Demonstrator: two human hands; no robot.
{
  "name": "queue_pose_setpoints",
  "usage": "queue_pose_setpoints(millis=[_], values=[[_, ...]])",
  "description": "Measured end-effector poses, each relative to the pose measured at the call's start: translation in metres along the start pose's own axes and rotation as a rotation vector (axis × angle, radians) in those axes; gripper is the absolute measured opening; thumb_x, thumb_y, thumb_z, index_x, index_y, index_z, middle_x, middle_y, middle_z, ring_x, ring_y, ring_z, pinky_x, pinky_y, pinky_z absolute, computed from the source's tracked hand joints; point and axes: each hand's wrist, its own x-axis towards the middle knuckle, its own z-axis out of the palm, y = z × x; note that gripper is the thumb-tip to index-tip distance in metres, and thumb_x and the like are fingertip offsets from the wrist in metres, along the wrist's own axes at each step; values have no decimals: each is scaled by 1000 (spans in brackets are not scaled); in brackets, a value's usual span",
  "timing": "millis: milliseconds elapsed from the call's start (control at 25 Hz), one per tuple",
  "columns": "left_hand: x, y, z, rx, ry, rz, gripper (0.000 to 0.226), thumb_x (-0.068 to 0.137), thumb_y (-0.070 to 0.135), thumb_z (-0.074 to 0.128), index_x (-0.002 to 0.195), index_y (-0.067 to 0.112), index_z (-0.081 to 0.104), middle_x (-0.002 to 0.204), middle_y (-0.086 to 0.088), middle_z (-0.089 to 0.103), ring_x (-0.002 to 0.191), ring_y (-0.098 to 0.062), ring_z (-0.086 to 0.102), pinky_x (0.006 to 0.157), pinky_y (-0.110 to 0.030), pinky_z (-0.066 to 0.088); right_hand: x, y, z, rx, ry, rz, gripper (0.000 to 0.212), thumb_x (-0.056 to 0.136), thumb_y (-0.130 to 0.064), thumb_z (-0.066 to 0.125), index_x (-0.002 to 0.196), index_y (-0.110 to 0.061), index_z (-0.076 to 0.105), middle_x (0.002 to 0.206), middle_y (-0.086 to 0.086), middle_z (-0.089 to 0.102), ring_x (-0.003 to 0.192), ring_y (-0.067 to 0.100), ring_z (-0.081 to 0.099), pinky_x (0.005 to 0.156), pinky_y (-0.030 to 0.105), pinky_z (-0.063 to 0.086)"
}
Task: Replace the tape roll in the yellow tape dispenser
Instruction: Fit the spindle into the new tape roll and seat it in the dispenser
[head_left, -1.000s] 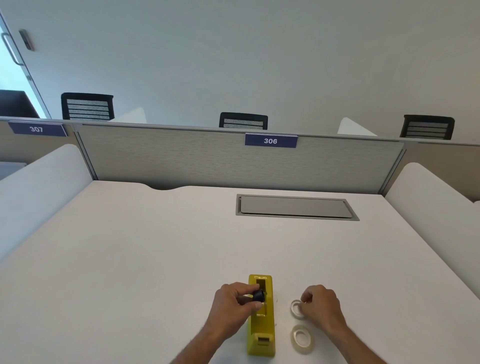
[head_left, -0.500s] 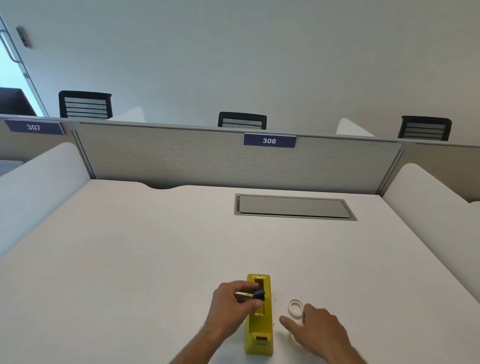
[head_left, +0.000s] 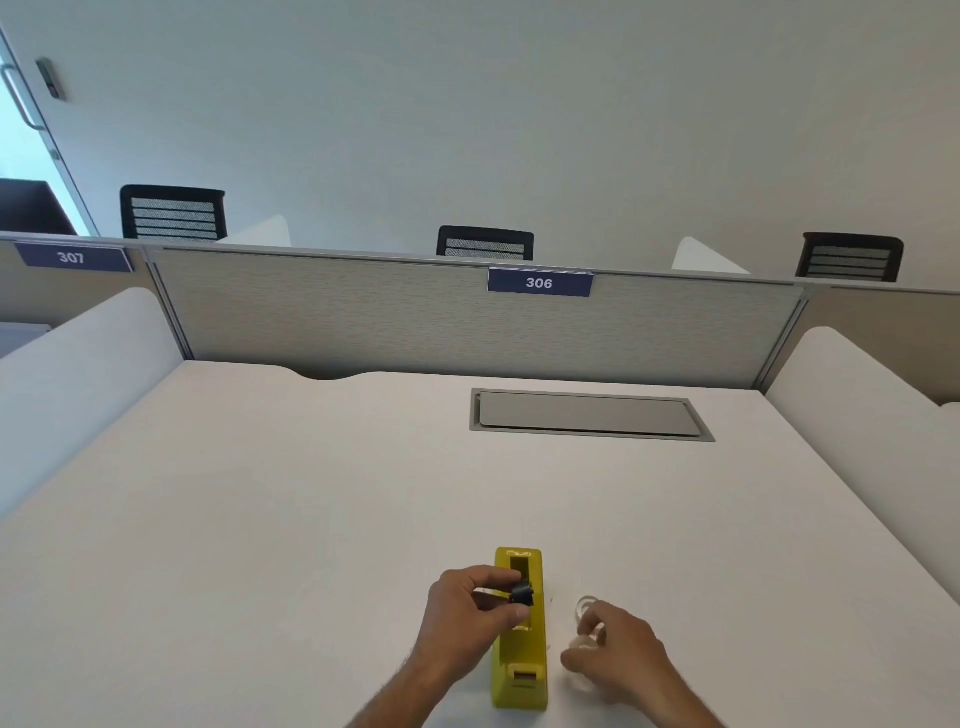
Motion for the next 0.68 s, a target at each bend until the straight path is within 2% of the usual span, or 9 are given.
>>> queue_pose_setpoints(millis=[40,120,280,480,680], values=[[0,1,0,-1,2,0,38,73,19,88,107,30,75,100,19,75,84,1,74,73,-13,57,0,0,-2,160,-34,-9,31,69,-33,83,91,-26,63,92,-2,62,80,14,65,56,23,57],[-1,2,1,-8,5,1,36,73,19,88,102,35,75,101,20,74,85,0,74,74,-14,57,-4,-1,-8,430,-84,-45,30,70,-17,88,92,-21,69,97,8,62,83,22,68,61,29,62],[-3,4,3,-37,2,14,35,74,17,88,100,37,76,99,20,76,86,-1,74,75,-16,58,-10,-10,-21,720,-133,-153,35,72,-4,87,101,-17,72,109,14,61,98,30,66,74,40,64],[-3,7,2,-56,-3,46,38,77,9,84,109,29,76,106,11,77,92,-9,75,92,-36,60,-11,-16,-27,831,-145,-236,39,73,2,85,104,-18,74,114,16,61,97,32,68,73,38,63],[-6,9,2,-32,-29,95,39,79,7,81,112,27,76,111,8,76,93,-8,75,94,-37,60,-12,-17,-28,861,-218,-244,42,74,5,82,110,-15,72,117,16,63,87,25,75,73,37,62]])
